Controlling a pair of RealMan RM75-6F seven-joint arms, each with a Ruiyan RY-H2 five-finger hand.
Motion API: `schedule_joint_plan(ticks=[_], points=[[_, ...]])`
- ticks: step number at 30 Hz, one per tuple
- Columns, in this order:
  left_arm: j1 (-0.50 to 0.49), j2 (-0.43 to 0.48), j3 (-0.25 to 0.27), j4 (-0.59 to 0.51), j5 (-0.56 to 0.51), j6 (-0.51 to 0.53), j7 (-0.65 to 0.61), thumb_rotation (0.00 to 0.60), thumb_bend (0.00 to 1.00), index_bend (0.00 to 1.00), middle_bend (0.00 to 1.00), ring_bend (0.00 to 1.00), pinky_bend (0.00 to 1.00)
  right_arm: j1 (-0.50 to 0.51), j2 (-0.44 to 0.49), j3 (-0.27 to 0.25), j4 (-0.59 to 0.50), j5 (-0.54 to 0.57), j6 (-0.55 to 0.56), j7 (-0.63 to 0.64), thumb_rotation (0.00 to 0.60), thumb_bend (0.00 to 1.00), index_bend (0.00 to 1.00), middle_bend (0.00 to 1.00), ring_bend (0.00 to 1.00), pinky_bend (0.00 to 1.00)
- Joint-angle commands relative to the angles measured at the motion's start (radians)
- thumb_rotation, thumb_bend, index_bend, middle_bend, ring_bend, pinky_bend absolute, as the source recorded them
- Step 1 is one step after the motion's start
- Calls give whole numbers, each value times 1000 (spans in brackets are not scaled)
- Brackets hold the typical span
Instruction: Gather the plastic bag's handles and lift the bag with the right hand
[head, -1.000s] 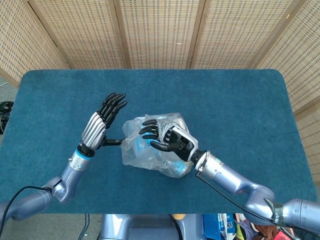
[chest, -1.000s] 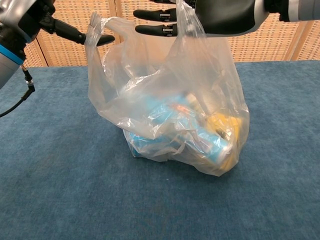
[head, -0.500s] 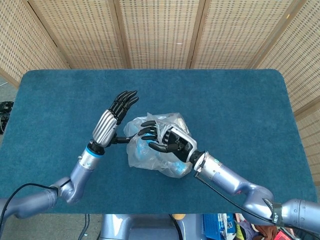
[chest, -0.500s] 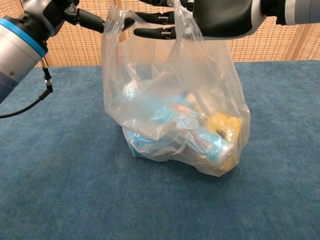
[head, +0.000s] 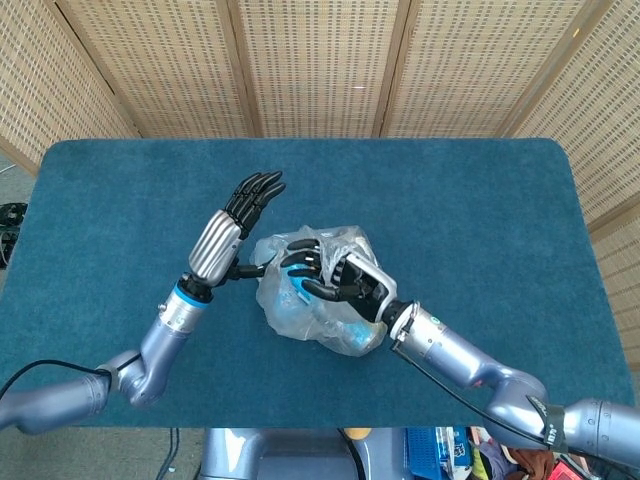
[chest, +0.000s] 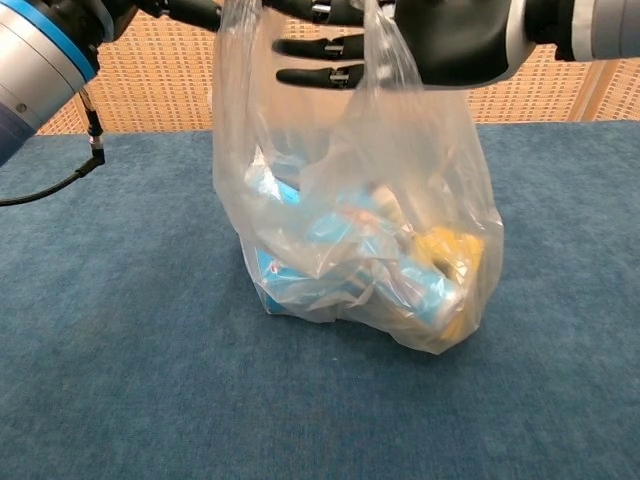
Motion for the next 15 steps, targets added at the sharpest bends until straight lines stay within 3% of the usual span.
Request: schedule_joint_plan(ticks=[1, 15], points=[[0, 19, -8, -21, -3, 0, 9, 600, 815, 0, 0, 0, 0, -5, -1, 2, 2, -1, -4, 0, 600, 358, 269, 343, 155, 151], [19, 73, 14, -40, 2, 4, 22, 600, 848, 0, 0, 0, 0, -29, -11, 19, 23, -4, -24, -1, 600, 357, 269, 342, 157, 151]])
